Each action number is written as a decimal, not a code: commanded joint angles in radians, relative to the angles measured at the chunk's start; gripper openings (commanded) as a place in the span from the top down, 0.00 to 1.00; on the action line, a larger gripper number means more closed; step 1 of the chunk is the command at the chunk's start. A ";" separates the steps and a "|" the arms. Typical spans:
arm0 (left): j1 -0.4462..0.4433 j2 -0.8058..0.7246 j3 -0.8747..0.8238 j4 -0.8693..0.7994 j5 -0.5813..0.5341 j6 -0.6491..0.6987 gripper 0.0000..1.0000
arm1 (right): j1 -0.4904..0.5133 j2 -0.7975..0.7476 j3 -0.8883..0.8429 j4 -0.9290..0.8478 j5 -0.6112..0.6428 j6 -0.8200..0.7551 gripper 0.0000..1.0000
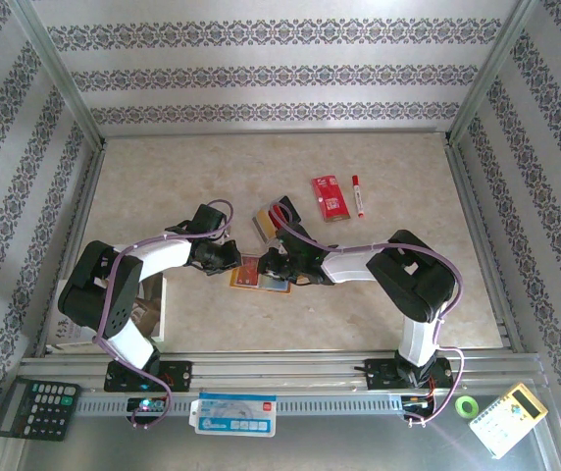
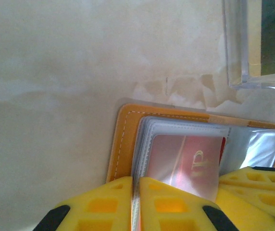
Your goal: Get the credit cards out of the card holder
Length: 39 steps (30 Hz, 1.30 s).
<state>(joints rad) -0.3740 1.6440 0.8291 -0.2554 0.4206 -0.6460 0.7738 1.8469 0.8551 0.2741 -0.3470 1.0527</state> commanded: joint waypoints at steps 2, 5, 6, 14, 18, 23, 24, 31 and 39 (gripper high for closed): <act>-0.020 0.025 -0.016 -0.049 -0.024 0.022 0.87 | -0.008 0.009 0.012 -0.002 -0.009 0.014 0.91; -0.022 0.004 -0.022 -0.047 -0.048 0.008 0.80 | -0.012 -0.010 -0.001 -0.014 0.010 0.016 0.94; -0.020 -0.005 -0.026 -0.044 -0.060 0.002 0.77 | -0.014 -0.015 -0.003 -0.024 0.016 0.017 0.94; -0.021 -0.060 -0.013 -0.042 -0.082 -0.003 0.70 | -0.027 -0.063 -0.052 -0.054 0.019 0.033 0.94; -0.022 -0.083 0.027 -0.072 -0.062 0.025 0.70 | -0.030 -0.063 -0.042 -0.046 0.007 0.030 0.94; -0.033 -0.109 0.016 -0.026 0.010 0.004 0.75 | -0.030 -0.056 -0.037 -0.044 0.006 0.031 0.92; -0.035 -0.105 0.012 -0.012 0.031 -0.003 0.76 | -0.031 -0.056 -0.037 -0.045 0.005 0.030 0.91; -0.046 -0.029 0.011 0.028 0.064 -0.033 0.78 | -0.036 -0.044 -0.041 -0.035 -0.006 0.029 0.80; -0.045 0.020 -0.019 0.042 0.006 -0.053 0.79 | -0.038 -0.013 -0.030 -0.020 -0.050 0.022 0.75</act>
<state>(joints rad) -0.4068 1.6444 0.8330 -0.2241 0.4656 -0.6811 0.7475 1.8088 0.8181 0.2588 -0.3698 1.0779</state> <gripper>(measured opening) 0.214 0.246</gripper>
